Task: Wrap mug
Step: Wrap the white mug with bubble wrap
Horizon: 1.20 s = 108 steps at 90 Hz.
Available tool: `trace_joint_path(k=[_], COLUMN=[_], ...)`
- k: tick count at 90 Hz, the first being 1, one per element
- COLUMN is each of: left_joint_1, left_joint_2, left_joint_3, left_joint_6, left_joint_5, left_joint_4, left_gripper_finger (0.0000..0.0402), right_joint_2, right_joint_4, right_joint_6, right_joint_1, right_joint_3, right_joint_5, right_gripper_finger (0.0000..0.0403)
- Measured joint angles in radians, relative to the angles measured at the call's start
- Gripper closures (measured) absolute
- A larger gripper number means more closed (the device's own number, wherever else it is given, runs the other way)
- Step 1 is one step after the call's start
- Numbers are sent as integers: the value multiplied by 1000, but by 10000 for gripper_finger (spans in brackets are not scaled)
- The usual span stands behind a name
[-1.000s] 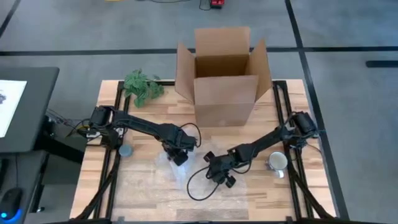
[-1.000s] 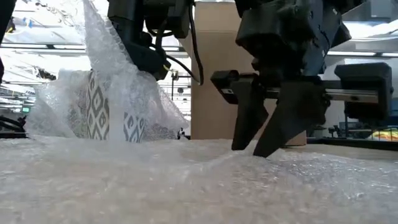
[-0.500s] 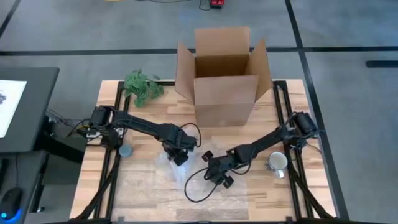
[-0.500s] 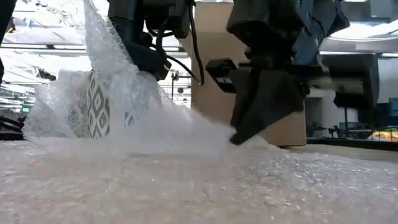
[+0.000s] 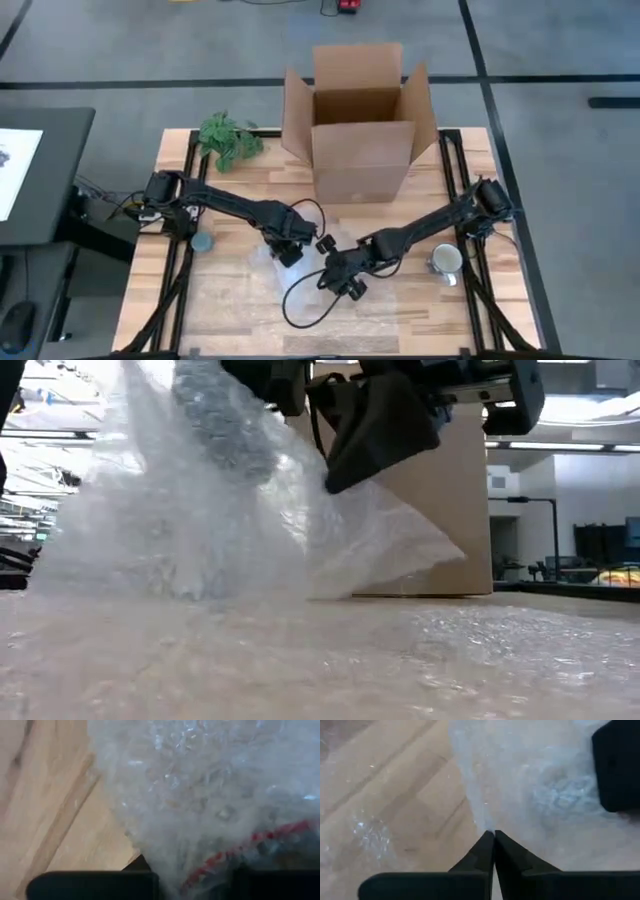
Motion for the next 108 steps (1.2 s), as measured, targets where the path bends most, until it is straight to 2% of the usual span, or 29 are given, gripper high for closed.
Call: trace_joint_path(k=[11,27,41,64,82,108], left_joint_1=[-5,-32,-47,-49,-31,-15], left_joint_2=[-12,-52,-58,-59,-59,-108], left_joint_3=[49,95,93,70,70,119], left_joint_6=[28,61,62,83,122,168], left_joint_5=[-13,-19,-53,-54,-55,-56], left_joint_4=[-56,-61,-61,6,-18,-107], left_gripper_finger=[376,346,320,279,242,232], right_joint_2=[0,0,0,0,0,0], right_joint_4=[-40,-42,-41,-58,-64,-86], right_joint_6=[3,39,43,63,80,114], right_joint_1=[14,26,31,32,32,31], right_joint_3=[24,25,25,25,25,25], right_joint_5=[17,18,19,19,16,15], right_gripper_finger=[403,403,403,403,403,403])
